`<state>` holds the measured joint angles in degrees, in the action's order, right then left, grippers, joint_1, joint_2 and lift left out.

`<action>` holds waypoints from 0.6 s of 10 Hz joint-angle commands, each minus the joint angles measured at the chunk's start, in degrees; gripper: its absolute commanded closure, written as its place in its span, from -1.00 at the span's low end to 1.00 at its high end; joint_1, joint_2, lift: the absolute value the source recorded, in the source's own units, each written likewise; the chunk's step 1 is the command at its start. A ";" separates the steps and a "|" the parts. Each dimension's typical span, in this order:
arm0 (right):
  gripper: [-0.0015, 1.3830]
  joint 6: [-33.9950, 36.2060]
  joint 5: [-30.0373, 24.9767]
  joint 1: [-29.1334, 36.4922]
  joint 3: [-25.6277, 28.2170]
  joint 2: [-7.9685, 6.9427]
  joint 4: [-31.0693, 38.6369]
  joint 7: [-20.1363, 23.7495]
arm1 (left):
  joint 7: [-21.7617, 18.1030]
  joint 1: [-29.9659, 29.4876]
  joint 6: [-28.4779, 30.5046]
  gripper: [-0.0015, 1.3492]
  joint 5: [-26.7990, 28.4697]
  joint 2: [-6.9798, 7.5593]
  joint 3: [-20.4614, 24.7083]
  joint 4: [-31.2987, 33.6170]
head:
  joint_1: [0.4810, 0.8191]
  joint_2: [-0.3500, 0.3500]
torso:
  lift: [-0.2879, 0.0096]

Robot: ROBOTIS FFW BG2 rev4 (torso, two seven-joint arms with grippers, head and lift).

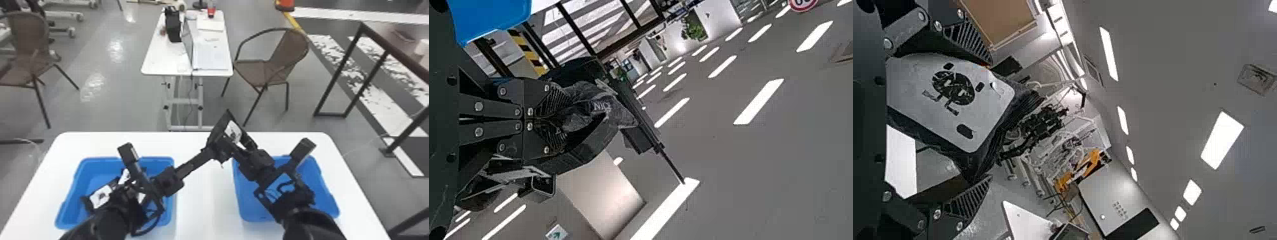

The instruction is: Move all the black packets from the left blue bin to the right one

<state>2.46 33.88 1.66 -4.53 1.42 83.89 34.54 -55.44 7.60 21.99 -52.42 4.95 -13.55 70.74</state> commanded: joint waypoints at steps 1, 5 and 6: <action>0.49 0.44 0.75 -0.17 0.05 0.34 -0.22 -0.18 | -0.02 -0.13 0.16 0.76 0.39 -0.20 0.28 0.01 | 0.27 -0.30 | 0.94; 0.82 0.26 1.36 0.89 0.05 0.16 0.40 -0.88 | 3.67 -1.80 0.68 0.52 0.39 -0.20 2.13 0.01 | 0.27 -0.30 | 0.94; 0.82 -0.44 2.07 1.15 0.05 0.16 0.31 -1.49 | 4.55 -2.24 1.12 0.33 0.30 -0.29 2.65 0.01 | 0.27 -0.29 | 0.94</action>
<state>2.39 35.56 2.69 -4.46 1.59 84.26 33.10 -50.94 5.60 22.84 -52.01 4.70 -11.18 70.76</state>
